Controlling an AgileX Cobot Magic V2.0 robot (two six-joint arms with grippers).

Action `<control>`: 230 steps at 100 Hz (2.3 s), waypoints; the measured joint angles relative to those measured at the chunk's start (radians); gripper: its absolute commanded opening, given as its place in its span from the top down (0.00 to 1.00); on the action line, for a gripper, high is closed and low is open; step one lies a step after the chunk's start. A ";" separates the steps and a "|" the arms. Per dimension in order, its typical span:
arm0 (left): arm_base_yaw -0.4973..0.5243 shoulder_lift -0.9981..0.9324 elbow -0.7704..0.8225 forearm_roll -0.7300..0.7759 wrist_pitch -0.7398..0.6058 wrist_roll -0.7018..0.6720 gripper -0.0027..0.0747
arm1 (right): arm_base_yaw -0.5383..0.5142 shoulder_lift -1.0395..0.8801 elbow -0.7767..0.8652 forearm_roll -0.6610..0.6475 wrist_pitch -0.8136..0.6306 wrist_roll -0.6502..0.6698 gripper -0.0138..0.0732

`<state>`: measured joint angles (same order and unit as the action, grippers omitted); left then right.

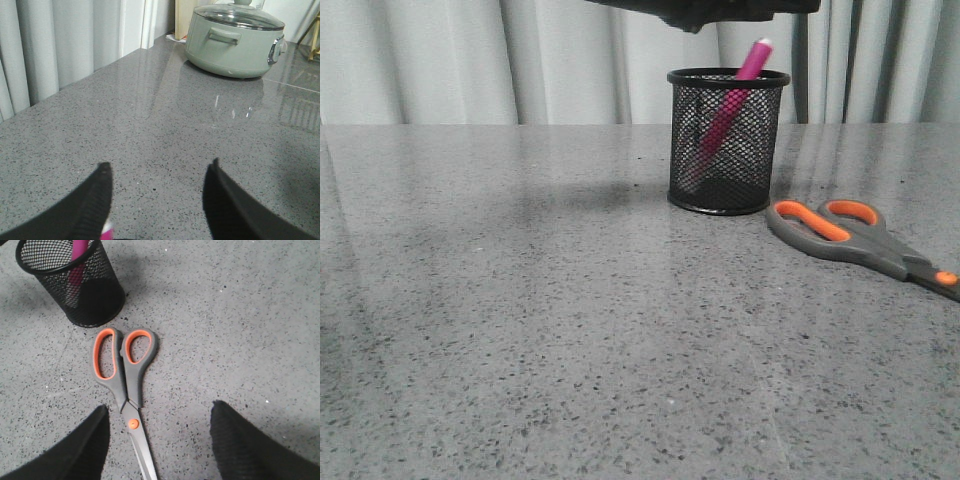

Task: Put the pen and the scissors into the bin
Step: 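Lower the marker into the mesh cup and open the left gripper, then lower the right gripper onto the scissors blades and close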

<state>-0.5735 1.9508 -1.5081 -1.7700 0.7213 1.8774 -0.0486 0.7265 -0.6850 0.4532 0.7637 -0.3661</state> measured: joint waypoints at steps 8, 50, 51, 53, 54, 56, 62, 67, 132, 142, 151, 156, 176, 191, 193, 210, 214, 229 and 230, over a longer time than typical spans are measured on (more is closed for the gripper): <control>0.020 0.000 0.000 0.000 0.014 0.000 0.49 | 0.000 0.000 0.000 0.000 0.000 0.000 0.38; 0.199 -0.252 -0.002 0.259 0.048 -0.128 0.99 | 0.000 0.000 0.000 0.051 -0.052 0.000 0.38; 0.201 -0.262 -0.002 0.281 0.048 -0.139 0.99 | 0.000 0.000 0.000 0.061 -0.054 0.000 0.38; 0.208 -0.277 -0.002 0.315 0.045 -0.174 0.99 | 0.000 0.000 0.000 0.075 -0.061 0.000 0.38; 0.213 -0.282 -0.002 0.327 0.043 -0.186 0.99 | 0.000 0.000 0.000 0.079 -0.064 0.000 0.38; 0.218 -0.296 -0.002 0.360 0.043 -0.221 0.99 | 0.000 0.000 0.000 0.092 -0.071 0.000 0.38; 0.242 -0.337 -0.002 0.456 0.043 -0.318 0.99 | 0.000 0.000 0.000 0.121 -0.094 0.000 0.38; 0.265 -0.369 0.008 0.519 0.037 -0.390 0.99 | 0.000 0.000 0.000 0.138 -0.114 0.000 0.38; 0.695 -0.965 0.708 0.645 -0.177 -0.639 0.99 | 0.000 0.044 0.000 0.215 -0.036 -0.108 0.38; 0.680 -1.019 0.782 0.562 -0.196 -0.546 0.99 | 0.000 0.081 0.000 0.224 0.015 -0.147 0.38; 0.651 -1.059 0.830 0.453 -0.194 -0.427 0.99 | 0.000 0.116 -0.002 0.224 0.064 -0.182 0.38; 0.635 -1.076 0.846 0.409 -0.183 -0.375 0.99 | 0.002 0.136 -0.006 0.224 0.088 -0.209 0.38; 0.585 -1.099 0.884 0.335 -0.103 -0.224 0.99 | 0.101 0.184 -0.048 0.171 0.120 -0.290 0.38; 0.537 -1.099 0.899 0.226 -0.062 -0.135 0.99 | 0.180 0.237 -0.093 0.078 0.124 -0.282 0.38; 0.532 -1.099 0.899 0.219 -0.058 -0.132 0.99 | 0.188 0.247 -0.101 0.066 0.124 -0.275 0.38; 0.524 -1.099 0.902 0.206 -0.062 -0.121 0.99 | 0.226 0.347 -0.166 -0.063 0.150 -0.144 0.38; 0.524 -1.099 0.902 0.202 -0.062 -0.120 0.99 | 0.228 0.374 -0.185 -0.084 0.160 -0.116 0.38; 0.524 -1.099 0.902 0.188 -0.062 -0.116 0.99 | 0.247 0.461 -0.251 -0.112 0.200 -0.042 0.38; 0.524 -1.099 0.902 0.187 -0.062 -0.116 0.99 | 0.248 0.468 -0.256 -0.114 0.200 -0.040 0.38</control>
<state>-0.0492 0.8518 -0.6066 -1.5833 0.6590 1.7610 0.1998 1.1943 -0.9413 0.3392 0.9636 -0.4056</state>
